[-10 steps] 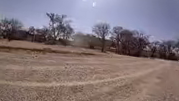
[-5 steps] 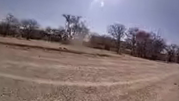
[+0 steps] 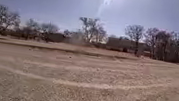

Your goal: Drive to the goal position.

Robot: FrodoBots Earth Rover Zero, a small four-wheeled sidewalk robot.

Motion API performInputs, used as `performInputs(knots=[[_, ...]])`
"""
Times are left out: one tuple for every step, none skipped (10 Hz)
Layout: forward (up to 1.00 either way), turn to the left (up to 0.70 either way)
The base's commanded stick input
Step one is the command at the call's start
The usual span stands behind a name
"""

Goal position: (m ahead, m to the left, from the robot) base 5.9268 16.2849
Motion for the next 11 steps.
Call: performInputs(knots=[[0.00, 0.45], [0.00, 0.45], [0.00, 0.45], [0.00, 0.45], [0.00, 0.45], [0.00, 0.45], [0.00, 0.45], [0.00, 0.45], [0.00, 0.45], [0.00, 0.45], [0.00, 0.45]])
